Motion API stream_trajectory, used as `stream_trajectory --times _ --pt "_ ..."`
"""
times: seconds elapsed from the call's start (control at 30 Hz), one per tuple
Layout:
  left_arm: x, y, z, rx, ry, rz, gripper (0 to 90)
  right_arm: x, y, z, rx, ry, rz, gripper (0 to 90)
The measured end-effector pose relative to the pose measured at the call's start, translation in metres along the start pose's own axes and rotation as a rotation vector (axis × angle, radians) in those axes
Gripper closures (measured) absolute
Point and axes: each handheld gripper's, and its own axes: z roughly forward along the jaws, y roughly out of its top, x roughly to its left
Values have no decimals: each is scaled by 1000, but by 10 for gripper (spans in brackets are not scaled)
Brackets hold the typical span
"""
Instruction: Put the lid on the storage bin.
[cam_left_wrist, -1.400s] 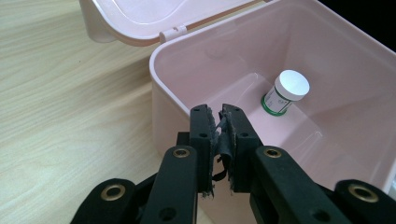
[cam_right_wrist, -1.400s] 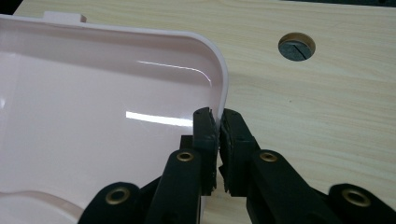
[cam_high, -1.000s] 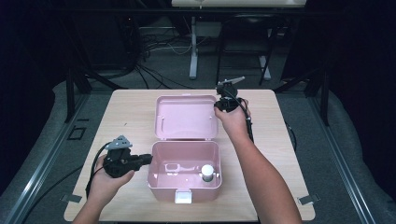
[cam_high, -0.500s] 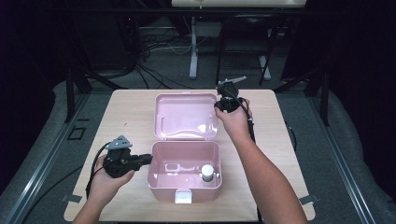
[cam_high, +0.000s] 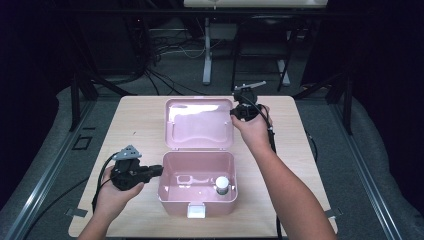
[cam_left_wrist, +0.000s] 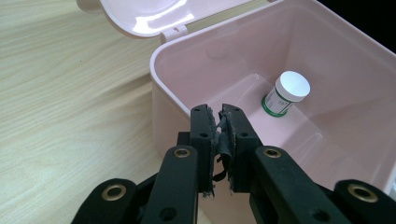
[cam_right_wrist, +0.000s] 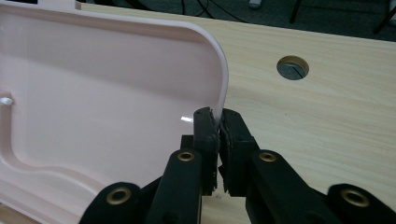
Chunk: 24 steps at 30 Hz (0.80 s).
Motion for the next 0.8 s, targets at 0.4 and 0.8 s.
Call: stream_trajectory --times 0.4,0.8 --pt "-1 0 0 1 3 0 838 3 -2 -12 -20 6 -21 865" --pt "0 0 0 1 3 -1 838 4 -5 -22 -45 14 -36 867"
